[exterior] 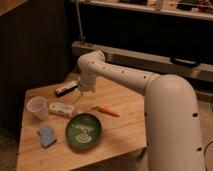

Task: Stand the bottle upright

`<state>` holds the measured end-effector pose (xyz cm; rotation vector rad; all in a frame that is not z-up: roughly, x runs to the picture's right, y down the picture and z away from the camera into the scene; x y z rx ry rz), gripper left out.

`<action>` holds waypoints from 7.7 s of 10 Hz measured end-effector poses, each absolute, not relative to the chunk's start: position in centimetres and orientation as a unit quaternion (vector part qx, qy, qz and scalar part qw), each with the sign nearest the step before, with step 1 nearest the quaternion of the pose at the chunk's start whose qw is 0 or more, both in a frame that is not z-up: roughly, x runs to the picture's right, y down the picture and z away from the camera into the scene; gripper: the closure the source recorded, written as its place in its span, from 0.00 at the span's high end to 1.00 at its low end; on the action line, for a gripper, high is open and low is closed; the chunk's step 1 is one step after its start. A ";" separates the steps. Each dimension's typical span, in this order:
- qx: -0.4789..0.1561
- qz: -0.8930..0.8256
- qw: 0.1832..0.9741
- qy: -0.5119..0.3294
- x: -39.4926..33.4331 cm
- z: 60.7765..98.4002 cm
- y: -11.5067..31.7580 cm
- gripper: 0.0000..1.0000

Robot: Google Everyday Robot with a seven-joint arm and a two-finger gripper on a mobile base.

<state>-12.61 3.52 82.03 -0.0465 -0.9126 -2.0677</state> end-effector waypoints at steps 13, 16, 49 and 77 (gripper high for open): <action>0.137 -0.930 0.249 -0.231 -13.6 81.2 7.9 0.80; 0.168 -0.925 0.252 -0.229 -14.5 81.7 7.4 0.80; 0.101 -0.937 0.156 -0.297 -12.1 82.7 13.1 0.55; 0.219 -0.902 0.250 -0.275 -16.7 88.5 12.8 0.22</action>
